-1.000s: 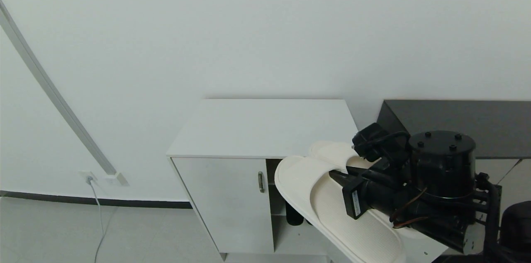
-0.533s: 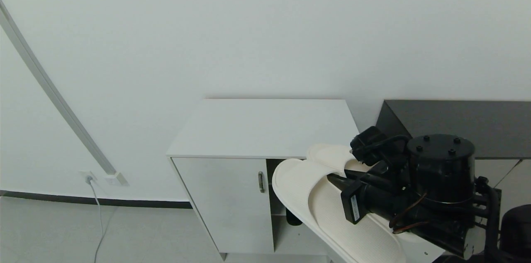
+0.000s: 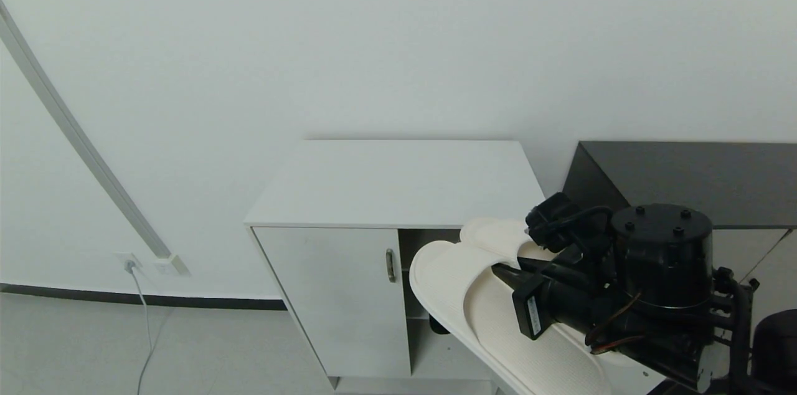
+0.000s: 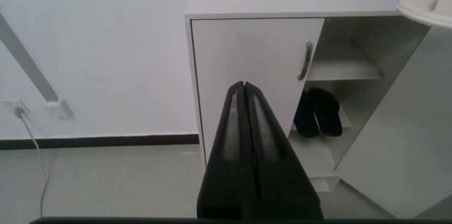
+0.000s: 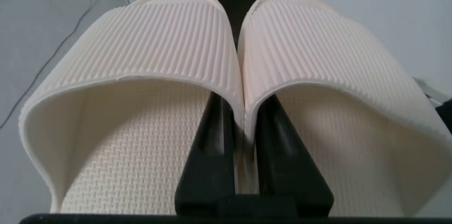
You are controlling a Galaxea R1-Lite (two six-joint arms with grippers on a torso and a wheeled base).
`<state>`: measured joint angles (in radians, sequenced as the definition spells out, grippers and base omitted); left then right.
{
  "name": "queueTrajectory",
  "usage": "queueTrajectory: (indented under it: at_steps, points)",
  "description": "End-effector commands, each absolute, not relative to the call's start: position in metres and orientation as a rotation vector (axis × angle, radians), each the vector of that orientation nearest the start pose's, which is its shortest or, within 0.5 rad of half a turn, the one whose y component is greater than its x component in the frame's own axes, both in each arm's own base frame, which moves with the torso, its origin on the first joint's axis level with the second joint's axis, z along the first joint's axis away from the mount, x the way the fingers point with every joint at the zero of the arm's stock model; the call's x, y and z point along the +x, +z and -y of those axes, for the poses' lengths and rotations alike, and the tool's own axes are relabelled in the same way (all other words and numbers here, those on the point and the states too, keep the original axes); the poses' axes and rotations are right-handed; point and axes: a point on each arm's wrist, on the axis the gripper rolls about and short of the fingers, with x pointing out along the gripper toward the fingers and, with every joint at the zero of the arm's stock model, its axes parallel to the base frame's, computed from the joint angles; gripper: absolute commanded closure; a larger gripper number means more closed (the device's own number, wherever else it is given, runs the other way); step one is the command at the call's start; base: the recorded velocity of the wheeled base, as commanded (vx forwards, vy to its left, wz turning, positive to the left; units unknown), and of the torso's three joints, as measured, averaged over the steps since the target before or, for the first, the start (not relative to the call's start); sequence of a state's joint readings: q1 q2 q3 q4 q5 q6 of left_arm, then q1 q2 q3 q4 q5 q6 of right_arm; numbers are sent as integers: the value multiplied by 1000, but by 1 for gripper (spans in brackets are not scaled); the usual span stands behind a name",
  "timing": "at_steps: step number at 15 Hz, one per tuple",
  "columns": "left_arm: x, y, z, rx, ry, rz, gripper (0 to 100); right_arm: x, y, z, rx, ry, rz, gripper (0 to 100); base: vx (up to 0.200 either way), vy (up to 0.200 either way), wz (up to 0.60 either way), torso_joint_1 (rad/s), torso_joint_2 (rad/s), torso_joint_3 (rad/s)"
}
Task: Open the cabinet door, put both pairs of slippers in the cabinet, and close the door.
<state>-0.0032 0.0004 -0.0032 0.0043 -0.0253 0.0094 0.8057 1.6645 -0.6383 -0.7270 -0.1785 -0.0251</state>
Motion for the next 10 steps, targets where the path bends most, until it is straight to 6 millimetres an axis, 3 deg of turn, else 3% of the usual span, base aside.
queueTrajectory:
  at_steps: [1,10]
  points:
    - [-23,76,1,9,-29,-1,100,197,158,-199,-172,628,-259,100,0,0,0,-159,349,198]
    - [-23,76,1,9,-29,-1,100,195,155,-199,-163,630,-237,100,0,0,0,-169,387,217]
